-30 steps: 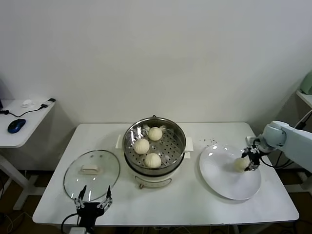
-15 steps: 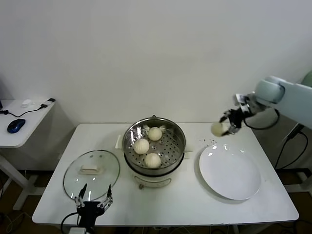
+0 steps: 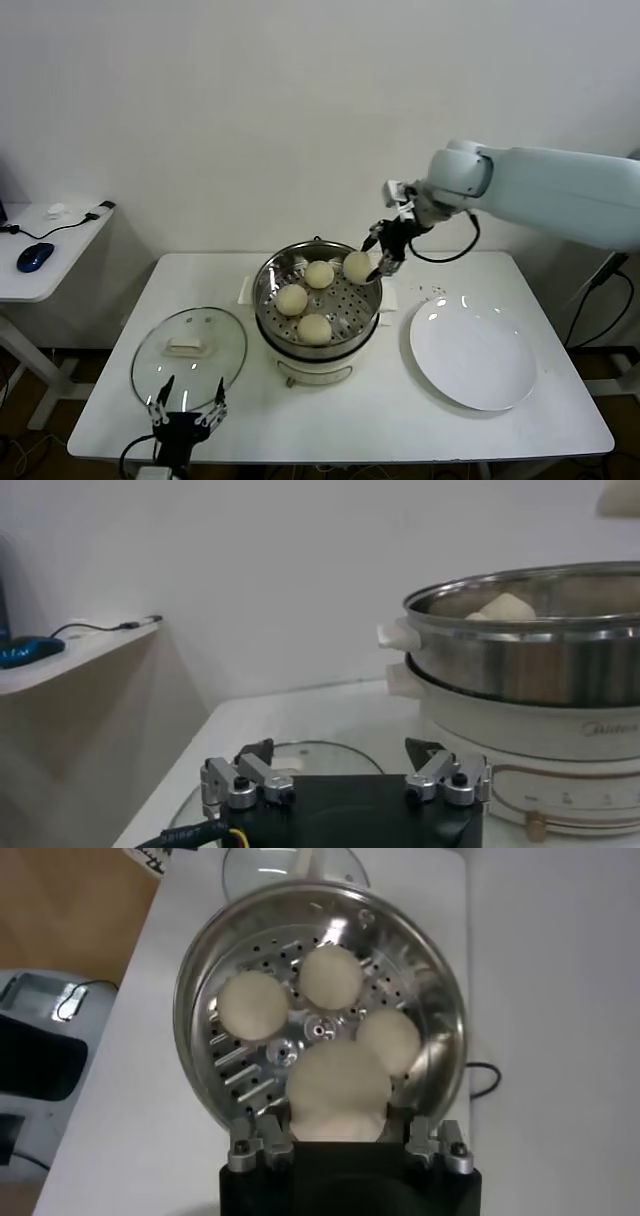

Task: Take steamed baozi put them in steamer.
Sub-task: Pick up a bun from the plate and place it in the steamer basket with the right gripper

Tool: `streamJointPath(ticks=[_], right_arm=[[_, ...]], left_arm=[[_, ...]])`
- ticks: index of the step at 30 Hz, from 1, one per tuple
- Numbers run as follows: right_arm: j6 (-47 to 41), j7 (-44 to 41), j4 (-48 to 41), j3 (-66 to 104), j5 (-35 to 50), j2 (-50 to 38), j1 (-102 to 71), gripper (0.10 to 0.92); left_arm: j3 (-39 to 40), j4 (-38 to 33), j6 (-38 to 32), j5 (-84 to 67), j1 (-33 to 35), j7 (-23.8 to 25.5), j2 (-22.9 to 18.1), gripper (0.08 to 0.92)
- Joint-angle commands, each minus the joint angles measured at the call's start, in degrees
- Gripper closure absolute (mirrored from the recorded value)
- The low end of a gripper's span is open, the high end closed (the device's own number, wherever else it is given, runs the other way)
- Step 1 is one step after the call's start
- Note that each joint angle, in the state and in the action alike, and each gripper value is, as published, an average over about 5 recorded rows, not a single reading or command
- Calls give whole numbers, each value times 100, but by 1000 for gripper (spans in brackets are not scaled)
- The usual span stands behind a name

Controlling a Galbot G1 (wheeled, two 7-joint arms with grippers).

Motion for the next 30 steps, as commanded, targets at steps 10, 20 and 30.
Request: streamJointPath(ticks=[10,20,30], right_arm=[[-311,527,-517,358,-848,550,-1363,381],[-140,549,-539,484,-874,523,-1383,359],[600,-528,-601,532,505,82,-396,204]], left_arm=[[18,79,5,-6,-67,9,-14,177],[2,67,-13,-15,-64,2,-12,177],[11,25,-17,-11,-44,1,-22,177]])
